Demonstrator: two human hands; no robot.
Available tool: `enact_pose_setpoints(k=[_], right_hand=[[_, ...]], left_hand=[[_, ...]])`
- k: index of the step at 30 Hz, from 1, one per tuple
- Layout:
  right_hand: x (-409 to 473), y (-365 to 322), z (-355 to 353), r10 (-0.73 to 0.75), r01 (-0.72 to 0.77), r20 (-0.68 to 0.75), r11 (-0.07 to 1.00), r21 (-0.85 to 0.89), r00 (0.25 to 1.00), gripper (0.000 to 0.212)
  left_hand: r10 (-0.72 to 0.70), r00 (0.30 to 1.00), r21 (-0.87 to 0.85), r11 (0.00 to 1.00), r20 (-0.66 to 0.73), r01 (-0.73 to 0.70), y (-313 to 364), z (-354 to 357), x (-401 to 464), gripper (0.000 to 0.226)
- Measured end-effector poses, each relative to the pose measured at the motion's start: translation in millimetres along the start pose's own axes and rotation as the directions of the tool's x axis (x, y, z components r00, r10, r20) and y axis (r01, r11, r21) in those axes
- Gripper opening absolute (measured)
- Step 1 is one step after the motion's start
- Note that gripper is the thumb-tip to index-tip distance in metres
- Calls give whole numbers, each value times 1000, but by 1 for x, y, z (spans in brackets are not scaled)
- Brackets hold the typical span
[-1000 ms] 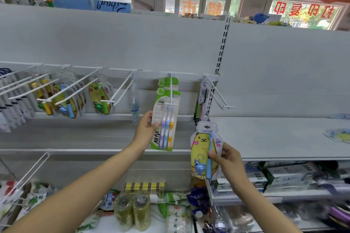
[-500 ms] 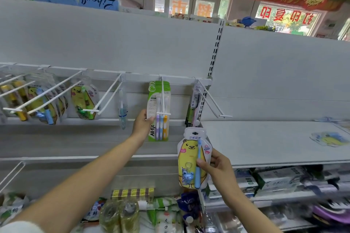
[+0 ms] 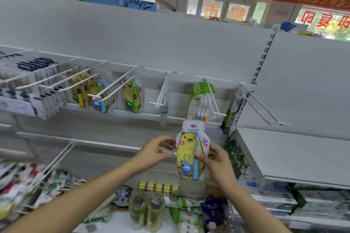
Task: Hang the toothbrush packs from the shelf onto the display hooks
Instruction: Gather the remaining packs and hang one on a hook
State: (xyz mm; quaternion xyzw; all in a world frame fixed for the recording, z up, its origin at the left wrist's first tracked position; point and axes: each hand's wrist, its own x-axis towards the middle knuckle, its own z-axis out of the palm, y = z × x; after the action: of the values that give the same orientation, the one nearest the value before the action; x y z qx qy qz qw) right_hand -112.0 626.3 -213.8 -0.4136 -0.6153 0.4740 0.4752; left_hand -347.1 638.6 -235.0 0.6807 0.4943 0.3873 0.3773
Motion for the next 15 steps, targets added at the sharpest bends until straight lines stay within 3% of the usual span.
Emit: enact_pose_setpoints(k=[4, 9, 15], right_hand=[[7, -13, 64, -38, 37, 48, 999, 20, 998, 22], [9, -23, 147, -28, 23, 96, 998, 61, 995, 19], [12, -38, 237, -31, 23, 122, 998, 60, 992, 15]], left_hand=[[-18, 998, -119, 993, 54, 25, -11, -31, -52, 39], [-71, 993, -228, 973, -96, 48, -38, -80, -94, 33], [-53, 985, -266, 964, -167, 7, -68, -153, -137, 28]])
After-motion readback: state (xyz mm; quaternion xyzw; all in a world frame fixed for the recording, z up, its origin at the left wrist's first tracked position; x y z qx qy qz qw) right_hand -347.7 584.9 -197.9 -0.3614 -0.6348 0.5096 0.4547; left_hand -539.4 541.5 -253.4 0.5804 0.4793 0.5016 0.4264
